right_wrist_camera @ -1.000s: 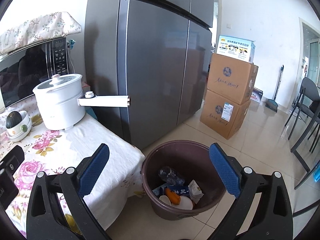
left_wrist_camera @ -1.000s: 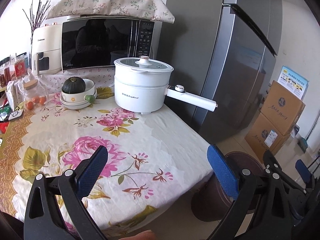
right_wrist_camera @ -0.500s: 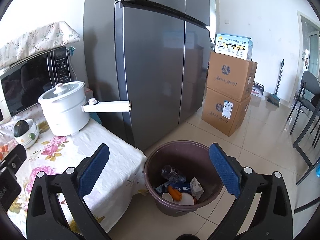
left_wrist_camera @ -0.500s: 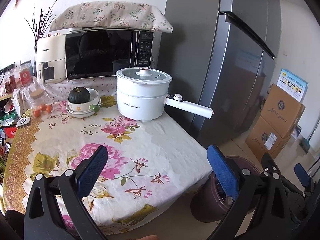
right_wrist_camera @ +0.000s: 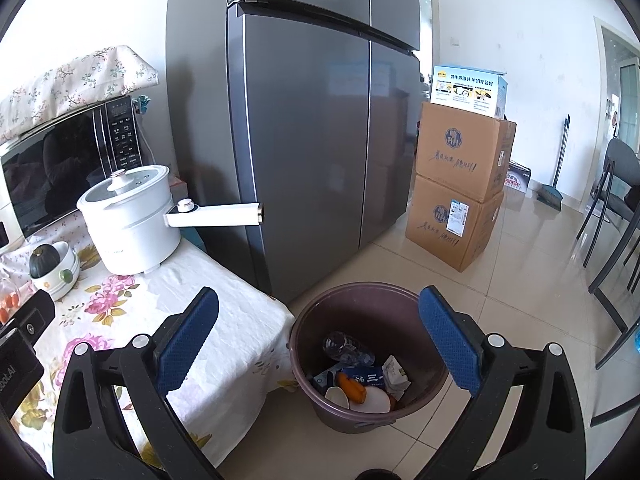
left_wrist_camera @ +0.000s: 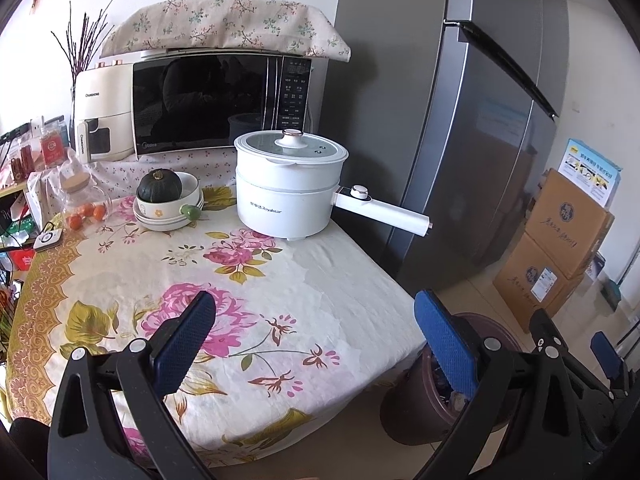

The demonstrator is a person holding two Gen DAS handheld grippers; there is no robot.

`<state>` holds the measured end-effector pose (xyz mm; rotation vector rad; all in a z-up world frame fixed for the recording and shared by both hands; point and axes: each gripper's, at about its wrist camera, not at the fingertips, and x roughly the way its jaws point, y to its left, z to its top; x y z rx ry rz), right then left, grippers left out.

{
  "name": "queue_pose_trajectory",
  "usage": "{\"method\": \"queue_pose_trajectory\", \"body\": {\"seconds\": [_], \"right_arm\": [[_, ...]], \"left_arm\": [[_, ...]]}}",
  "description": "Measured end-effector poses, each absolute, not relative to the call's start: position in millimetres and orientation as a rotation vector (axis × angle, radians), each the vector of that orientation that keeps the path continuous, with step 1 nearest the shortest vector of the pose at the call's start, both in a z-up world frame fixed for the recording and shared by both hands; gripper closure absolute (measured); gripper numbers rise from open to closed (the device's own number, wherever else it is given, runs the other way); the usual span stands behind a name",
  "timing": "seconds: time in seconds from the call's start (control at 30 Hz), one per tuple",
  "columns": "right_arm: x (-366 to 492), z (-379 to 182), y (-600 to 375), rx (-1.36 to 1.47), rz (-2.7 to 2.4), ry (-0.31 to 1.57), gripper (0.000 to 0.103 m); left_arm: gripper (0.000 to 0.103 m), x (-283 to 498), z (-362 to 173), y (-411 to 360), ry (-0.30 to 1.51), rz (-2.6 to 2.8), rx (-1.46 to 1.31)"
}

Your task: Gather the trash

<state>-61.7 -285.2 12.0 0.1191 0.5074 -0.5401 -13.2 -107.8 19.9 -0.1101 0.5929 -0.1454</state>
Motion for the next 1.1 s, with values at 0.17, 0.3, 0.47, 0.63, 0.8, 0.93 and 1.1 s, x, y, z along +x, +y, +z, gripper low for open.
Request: {"method": "queue_pose_trajectory", "body": {"seconds": [0.17,0.3,0.47,0.63,0.8,0.93,1.1], "right_arm": [[-58.3,10.0,-286.6,0.126,-0.544,0.512,0.007],[-55.5,8.3,-288.6,0.132,-0.546,0.517,0.007],[-53.8,6.8,-290.4,0.14,-0.547,0.522,0.007],[-53.7,6.3,-292.1,0.143,-0.549,0.521,0.007],[-53.6,6.2,-295.9,0.15,-0.555,0.521,0.007],[-54.9,5.9,-300.1,0.159,-0.562,0.52,0.007],[-55.2,6.6,-302.9,0.164,-0.567,0.518,0.007]], "left_arm": [[0.006,-11.9,19.1,-109.1,0.588,-0.139,-0.107],[0.006,-9.7,18.2,-111.0,0.595,-0.144,-0.105],[0.006,-9.0,17.0,-114.2,0.592,-0.147,-0.092],[0.01,-10.5,16.9,-120.5,0.57,-0.148,-0.056],[0.021,-10.6,17.3,-125.5,0.558,-0.163,-0.039],[0.014,-9.9,16.3,-128.4,0.565,-0.169,-0.032],[0.007,-8.7,15.6,-130.6,0.568,-0.159,-0.029]]}}
